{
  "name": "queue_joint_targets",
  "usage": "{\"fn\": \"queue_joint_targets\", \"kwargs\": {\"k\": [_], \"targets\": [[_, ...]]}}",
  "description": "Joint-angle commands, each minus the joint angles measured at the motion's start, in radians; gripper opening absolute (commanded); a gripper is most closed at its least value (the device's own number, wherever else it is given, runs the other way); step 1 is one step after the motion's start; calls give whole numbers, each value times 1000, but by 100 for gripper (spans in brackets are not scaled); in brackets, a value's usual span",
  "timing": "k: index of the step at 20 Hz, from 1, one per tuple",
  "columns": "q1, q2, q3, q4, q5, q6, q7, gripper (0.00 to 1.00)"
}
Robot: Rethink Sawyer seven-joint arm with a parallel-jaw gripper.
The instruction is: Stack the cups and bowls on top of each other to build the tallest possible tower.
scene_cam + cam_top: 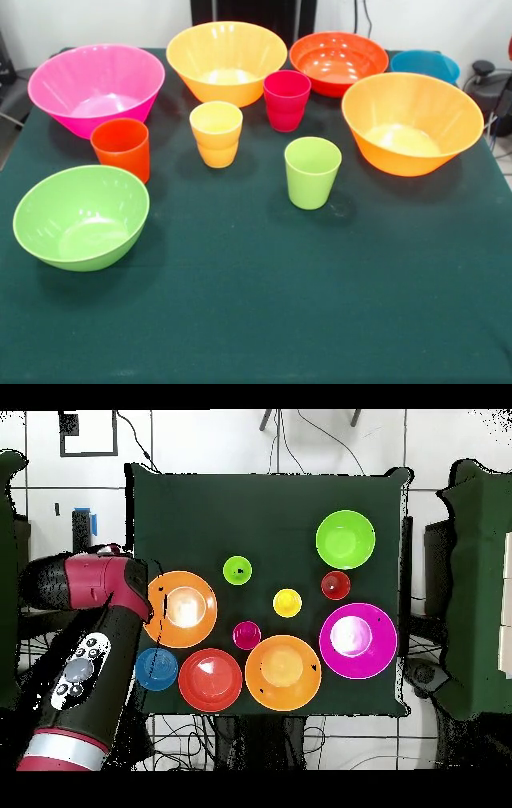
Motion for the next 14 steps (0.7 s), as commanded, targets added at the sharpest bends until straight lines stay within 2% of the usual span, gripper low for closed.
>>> {"fn": "queue_joint_targets", "kwargs": {"k": [1,2,3,4,7,8,10,11,12,14], "targets": [[-23,25,95,53,-5,15,117,100],[-61,4,132,52,-63,37,-42,100],[-107,-22,193,76,-80,32,-152,100],[-143,-31,230,61,-131,59,-289,100],[-213,-51,304,24,-251,106,-532,100],[-238,-59,330,10,-312,108,-636,100],[-270,-74,367,-13,-410,120,-760,100],[-284,-76,391,-21,-439,137,-797,100],[-290,-85,404,-4,-459,115,-791,100],[-323,-92,459,-2,-512,92,-866,100]]}}
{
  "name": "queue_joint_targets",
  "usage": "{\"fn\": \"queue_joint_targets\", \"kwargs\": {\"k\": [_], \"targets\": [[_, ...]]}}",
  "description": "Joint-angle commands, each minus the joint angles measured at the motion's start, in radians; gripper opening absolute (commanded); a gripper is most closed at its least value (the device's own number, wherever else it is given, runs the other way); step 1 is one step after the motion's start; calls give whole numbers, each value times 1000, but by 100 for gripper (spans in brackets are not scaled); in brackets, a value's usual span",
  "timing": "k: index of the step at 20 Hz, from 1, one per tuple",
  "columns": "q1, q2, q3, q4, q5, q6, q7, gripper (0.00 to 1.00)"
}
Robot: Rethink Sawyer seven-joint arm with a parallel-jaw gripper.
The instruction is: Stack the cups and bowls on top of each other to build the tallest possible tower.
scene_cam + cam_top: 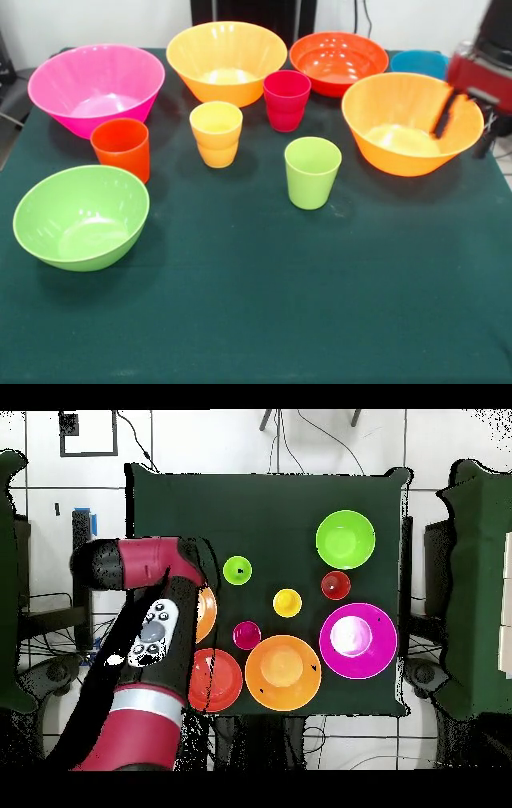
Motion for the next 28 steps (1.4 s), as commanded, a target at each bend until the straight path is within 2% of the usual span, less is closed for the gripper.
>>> {"fn": "queue_joint_targets", "kwargs": {"k": [1,6,8,13,25,28], "targets": [[-109,-28,281,0,-224,85,-584,100],[-190,-14,386,-10,-248,128,-707,100],[-194,-12,393,-5,-248,121,-707,100],[-157,-21,342,-1,-240,93,-620,100],[-113,-46,284,-45,-216,173,-536,100],[-64,-73,211,3,-162,158,-340,100]]}}
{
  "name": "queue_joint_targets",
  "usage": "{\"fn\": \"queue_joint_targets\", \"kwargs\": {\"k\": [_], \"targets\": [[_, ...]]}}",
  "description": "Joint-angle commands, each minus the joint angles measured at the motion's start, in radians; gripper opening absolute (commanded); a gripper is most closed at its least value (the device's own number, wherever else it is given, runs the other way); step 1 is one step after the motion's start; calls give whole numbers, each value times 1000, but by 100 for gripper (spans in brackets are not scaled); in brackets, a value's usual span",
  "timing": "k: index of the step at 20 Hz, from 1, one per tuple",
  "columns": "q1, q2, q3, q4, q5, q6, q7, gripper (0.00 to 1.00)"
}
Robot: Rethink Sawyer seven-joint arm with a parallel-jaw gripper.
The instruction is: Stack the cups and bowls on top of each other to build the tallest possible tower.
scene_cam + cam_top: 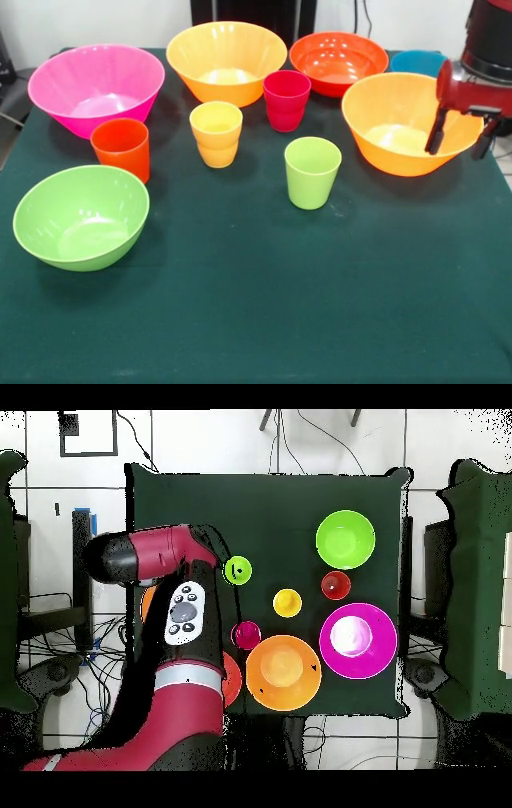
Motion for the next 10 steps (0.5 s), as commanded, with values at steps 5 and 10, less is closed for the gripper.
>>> {"fn": "queue_joint_targets", "kwargs": {"k": [5,10], "targets": [[200,-8,-163,77,149,25,579,100],[244,21,-235,75,233,41,684,100]]}}
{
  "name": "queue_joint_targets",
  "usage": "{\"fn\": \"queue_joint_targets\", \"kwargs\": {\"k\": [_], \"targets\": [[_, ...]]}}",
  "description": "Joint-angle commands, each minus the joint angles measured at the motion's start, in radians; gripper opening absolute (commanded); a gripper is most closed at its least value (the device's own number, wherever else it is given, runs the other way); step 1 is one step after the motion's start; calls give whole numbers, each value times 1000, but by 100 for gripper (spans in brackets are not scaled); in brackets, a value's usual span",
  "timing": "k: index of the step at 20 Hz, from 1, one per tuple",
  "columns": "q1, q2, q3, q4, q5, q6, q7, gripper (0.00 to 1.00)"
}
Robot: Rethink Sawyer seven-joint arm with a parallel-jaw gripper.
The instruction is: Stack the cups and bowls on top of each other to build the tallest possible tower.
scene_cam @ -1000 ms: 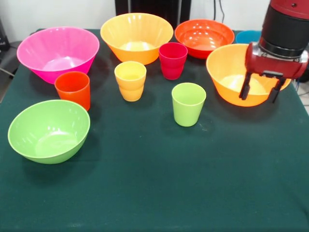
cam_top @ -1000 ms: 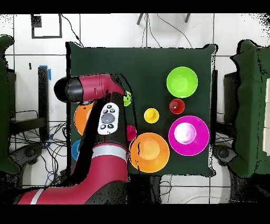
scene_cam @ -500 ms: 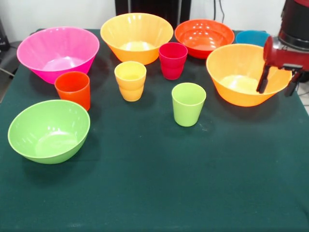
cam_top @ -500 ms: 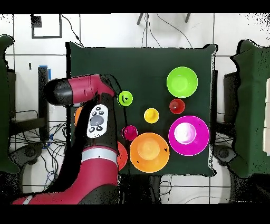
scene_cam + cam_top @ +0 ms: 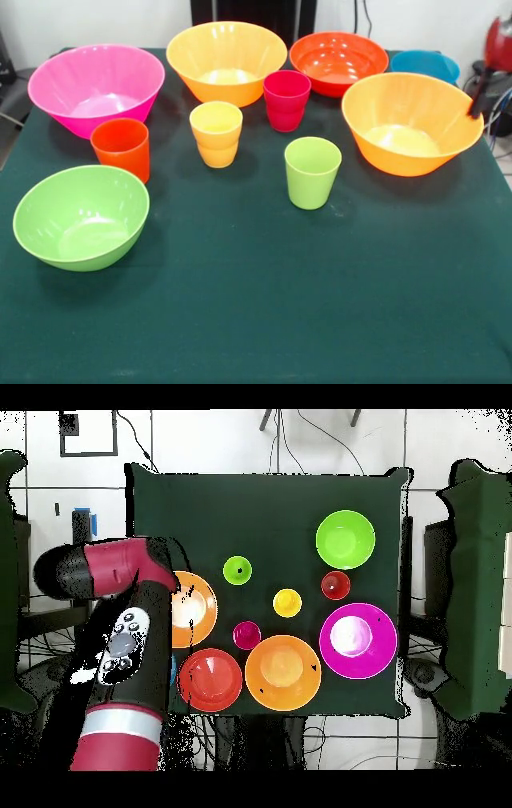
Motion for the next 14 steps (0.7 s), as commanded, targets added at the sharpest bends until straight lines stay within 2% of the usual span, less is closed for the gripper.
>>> {"fn": "queue_joint_targets", "kwargs": {"k": [1,2,7,12,14], "targets": [[71,49,-74,71,94,27,454,100],[86,60,-95,66,97,25,483,100],[92,79,-101,70,122,8,546,100],[84,96,-115,26,123,40,602,100],[101,117,-149,1,127,53,666,100]]}}
